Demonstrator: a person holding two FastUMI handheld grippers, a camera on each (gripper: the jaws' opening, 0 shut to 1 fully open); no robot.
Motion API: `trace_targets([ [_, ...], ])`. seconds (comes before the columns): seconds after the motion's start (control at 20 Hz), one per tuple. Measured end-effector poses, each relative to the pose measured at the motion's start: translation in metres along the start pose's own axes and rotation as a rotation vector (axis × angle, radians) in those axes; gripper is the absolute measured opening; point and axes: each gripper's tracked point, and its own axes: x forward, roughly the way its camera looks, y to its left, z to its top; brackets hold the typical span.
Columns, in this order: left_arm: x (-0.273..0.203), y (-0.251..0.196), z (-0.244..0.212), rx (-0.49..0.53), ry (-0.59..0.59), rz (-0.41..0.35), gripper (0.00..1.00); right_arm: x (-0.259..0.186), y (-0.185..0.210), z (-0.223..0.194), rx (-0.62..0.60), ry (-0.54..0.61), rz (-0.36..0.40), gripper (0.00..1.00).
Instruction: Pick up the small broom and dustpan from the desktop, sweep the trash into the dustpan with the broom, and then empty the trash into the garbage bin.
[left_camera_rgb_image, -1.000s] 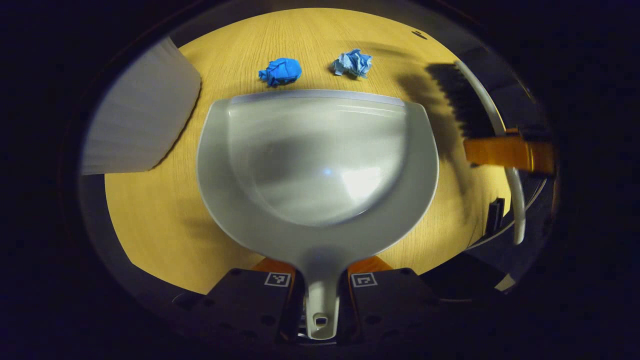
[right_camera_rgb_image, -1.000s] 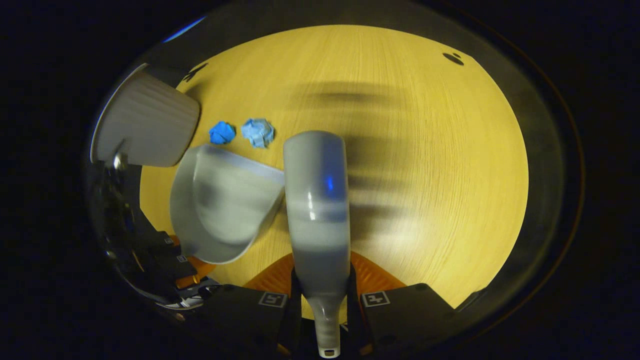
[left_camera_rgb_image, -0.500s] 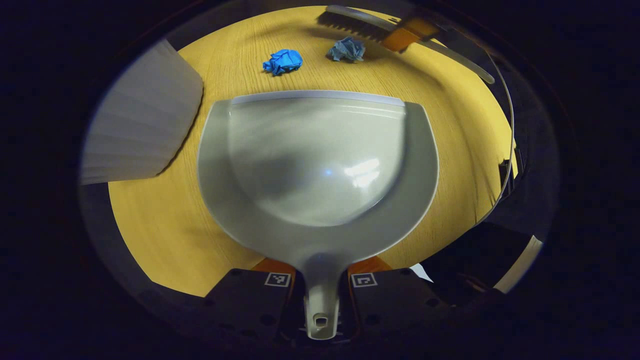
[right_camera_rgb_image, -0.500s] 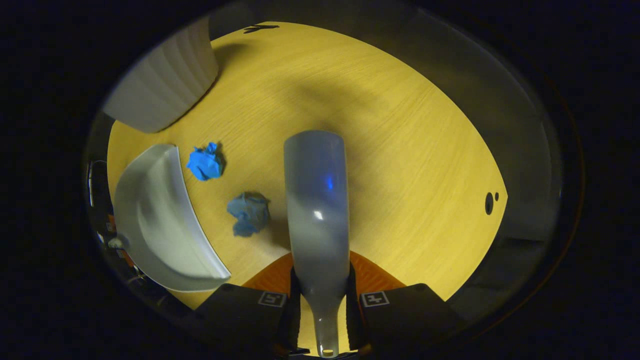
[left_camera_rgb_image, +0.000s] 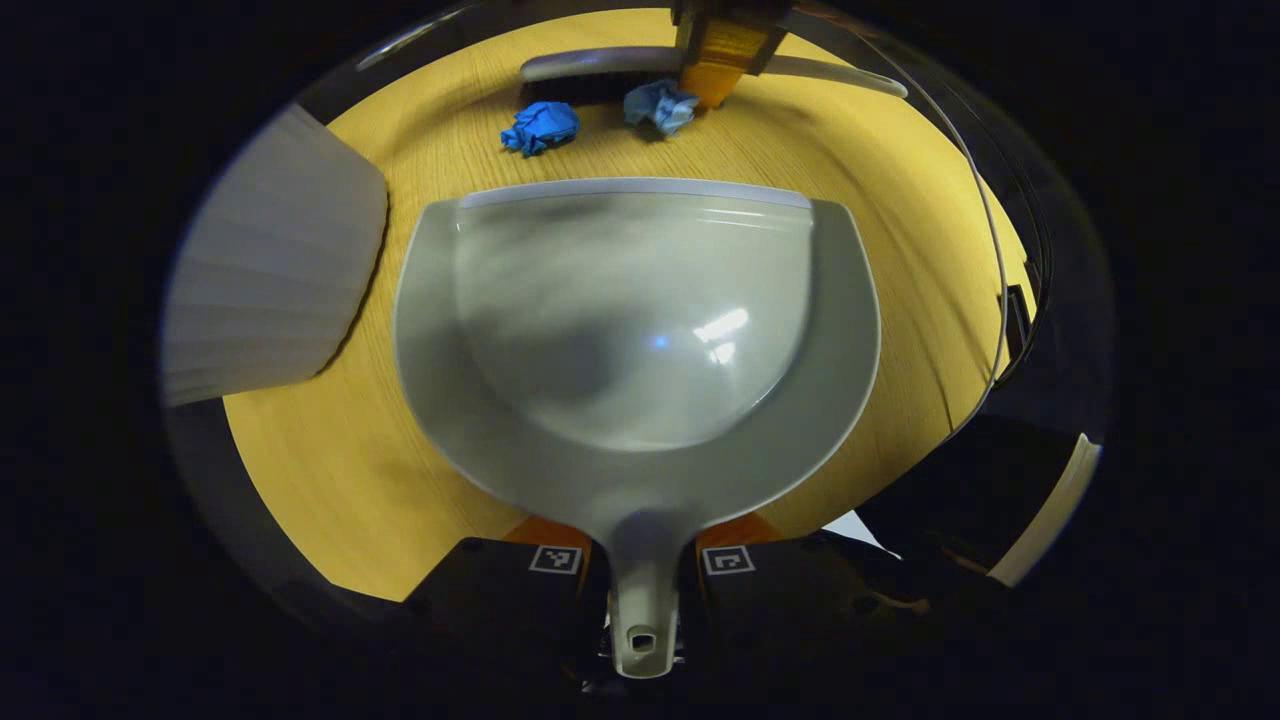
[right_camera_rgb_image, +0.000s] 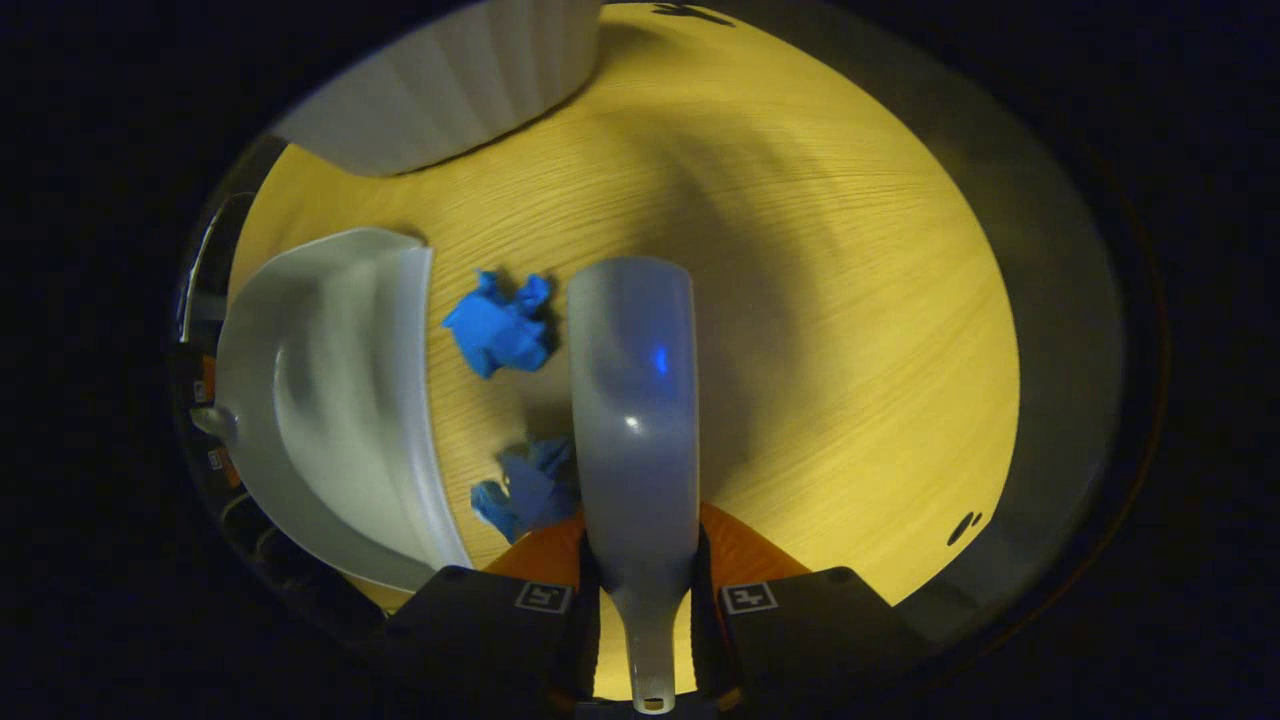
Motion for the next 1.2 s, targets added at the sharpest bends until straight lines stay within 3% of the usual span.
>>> trace_targets([
  [0.2,0.001,0.003,-0.004,0.044,0.002,0.010,0.28,-0.002,0.002,-0.020,-0.087,0.011,0.178,0.36],
  [0.35,0.004,0.005,-0.005,0.071,-0.011,0.014,0.28,-0.010,0.018,-0.028,0.018,0.044,0.456,0.41],
  [0.45,0.006,0.005,-0.008,0.078,-0.017,0.018,0.28,-0.011,0.019,-0.023,0.103,0.041,0.584,0.41],
  [0.6,0.007,0.004,-0.006,0.068,-0.044,0.023,0.28,-0.022,-0.006,-0.007,0.219,-0.100,0.637,0.43],
  [0.75,0.005,0.005,-0.004,0.061,-0.118,0.053,0.28,-0.063,-0.034,0.002,0.388,-0.337,0.706,0.43],
  [0.8,0.004,0.004,-0.003,0.057,-0.144,0.056,0.28,-0.078,-0.049,-0.004,0.445,-0.411,0.722,0.37],
  [0.85,0.003,0.004,0.000,0.055,-0.191,0.058,0.28,-0.095,-0.064,-0.012,0.507,-0.482,0.738,0.42],
  [0.9,-0.003,0.001,0.001,0.053,-0.233,0.057,0.27,-0.098,-0.067,-0.022,0.555,-0.551,0.743,0.37],
  [1.0,-0.022,0.004,0.008,0.055,-0.330,0.073,0.28,-0.109,-0.088,-0.044,0.630,-0.686,0.740,0.43],
  [1.05,-0.031,0.001,0.010,0.055,-0.375,0.083,0.28,-0.109,-0.088,-0.051,0.668,-0.750,0.739,0.39],
  [1.1,-0.041,-0.002,0.013,0.055,-0.420,0.090,0.27,-0.113,-0.091,-0.060,0.709,-0.820,0.737,0.43],
  [1.15,-0.051,-0.005,0.017,0.053,-0.464,0.094,0.27,-0.119,-0.099,-0.071,0.750,-0.896,0.745,0.39],
  [1.2,-0.061,-0.008,0.021,0.050,-0.504,0.098,0.27,-0.116,-0.096,-0.073,0.789,-0.973,0.759,0.43],
])
